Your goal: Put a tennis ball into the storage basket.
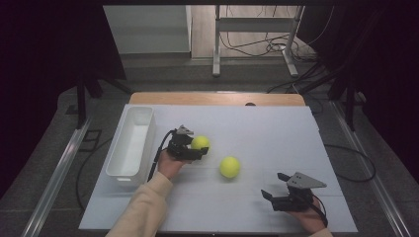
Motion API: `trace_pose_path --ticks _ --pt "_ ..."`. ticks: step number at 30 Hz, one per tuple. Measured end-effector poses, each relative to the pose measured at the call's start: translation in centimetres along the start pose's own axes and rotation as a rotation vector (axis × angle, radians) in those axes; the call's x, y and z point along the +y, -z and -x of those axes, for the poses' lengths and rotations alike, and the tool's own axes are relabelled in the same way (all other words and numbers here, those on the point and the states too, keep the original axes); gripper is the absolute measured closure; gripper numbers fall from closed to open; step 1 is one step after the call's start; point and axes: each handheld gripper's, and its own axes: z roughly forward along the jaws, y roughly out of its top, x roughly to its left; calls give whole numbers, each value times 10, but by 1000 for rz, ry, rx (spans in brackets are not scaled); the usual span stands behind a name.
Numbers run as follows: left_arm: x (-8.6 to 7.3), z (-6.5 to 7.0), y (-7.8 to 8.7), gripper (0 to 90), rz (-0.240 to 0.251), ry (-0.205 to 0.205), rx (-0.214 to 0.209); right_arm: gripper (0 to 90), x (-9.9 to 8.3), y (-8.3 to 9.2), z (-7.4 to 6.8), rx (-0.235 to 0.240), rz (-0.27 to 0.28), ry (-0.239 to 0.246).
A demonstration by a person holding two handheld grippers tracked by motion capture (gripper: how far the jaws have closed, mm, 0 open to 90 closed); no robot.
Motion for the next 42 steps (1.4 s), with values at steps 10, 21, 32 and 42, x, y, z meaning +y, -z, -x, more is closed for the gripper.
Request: trace_pose_path --ticks 10,21,32,42 --pt "2 5 9 261 24 -8 -22 130 0 0 0 0 -1 2" --pt "4 9 20 261 54 -10 -43 130 0 1 0 0 2 3" --pt "5 10 32 261 87 -11 -52 130 1 1 0 0 7 2" --pt "9 13 43 260 117 -17 -60 130 1 1 0 -2 9 1"
